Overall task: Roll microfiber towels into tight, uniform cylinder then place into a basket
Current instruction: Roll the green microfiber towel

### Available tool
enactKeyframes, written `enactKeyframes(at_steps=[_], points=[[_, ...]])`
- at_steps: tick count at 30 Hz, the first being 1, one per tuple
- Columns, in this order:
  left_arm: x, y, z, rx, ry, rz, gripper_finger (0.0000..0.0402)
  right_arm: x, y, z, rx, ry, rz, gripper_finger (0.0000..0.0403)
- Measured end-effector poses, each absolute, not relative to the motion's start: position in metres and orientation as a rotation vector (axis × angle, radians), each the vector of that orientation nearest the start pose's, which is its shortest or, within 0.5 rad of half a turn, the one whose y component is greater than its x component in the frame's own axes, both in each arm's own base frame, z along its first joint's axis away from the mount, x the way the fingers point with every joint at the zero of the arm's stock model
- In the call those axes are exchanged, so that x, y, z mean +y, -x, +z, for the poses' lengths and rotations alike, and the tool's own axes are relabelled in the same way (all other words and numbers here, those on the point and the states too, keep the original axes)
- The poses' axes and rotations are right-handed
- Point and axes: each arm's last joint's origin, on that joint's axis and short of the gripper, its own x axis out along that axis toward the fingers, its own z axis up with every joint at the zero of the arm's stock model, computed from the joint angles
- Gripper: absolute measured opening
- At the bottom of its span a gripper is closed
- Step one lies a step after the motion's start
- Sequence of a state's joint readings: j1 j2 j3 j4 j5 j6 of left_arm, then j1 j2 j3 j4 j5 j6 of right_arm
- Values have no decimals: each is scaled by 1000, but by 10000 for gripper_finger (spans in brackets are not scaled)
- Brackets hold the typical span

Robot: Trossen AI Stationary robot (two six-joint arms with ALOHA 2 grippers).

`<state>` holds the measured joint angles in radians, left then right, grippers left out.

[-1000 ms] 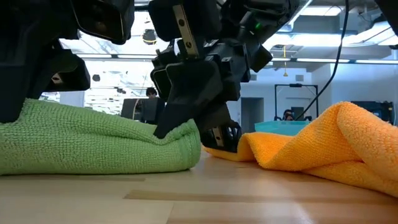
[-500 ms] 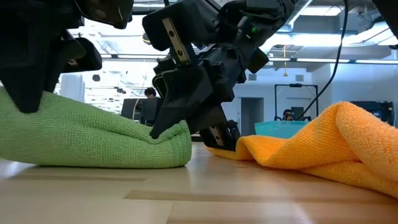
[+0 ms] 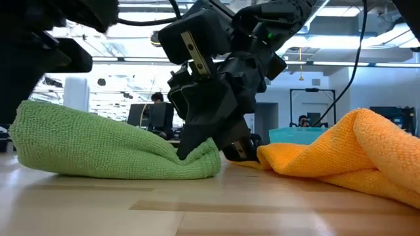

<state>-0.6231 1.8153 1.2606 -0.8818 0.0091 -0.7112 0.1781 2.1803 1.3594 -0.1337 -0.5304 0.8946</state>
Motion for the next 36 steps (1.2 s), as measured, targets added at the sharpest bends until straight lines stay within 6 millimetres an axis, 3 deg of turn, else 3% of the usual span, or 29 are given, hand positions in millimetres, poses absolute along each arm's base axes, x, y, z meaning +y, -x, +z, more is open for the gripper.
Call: enactKeyframes(at_steps=[6,10,13,23,32,36], points=[[-224,-262,197,1365,30,-76,108,85,-428,106,1187,-963,172,40],[-250,-254,209,1131,-133,-64,98,85,-428,106,1180,-955,174,40],[-256,-253,210,1053,-236,-91,91,85,-428,106,1179,-954,175,40],[-233,-275,176,1046,-185,-108,64,85,-429,106,1172,-943,186,40],[-208,-270,154,1108,-216,32,42,85,-429,107,1170,-939,189,40],[-203,-268,152,1106,-245,97,36,86,-429,106,1176,-943,201,40]])
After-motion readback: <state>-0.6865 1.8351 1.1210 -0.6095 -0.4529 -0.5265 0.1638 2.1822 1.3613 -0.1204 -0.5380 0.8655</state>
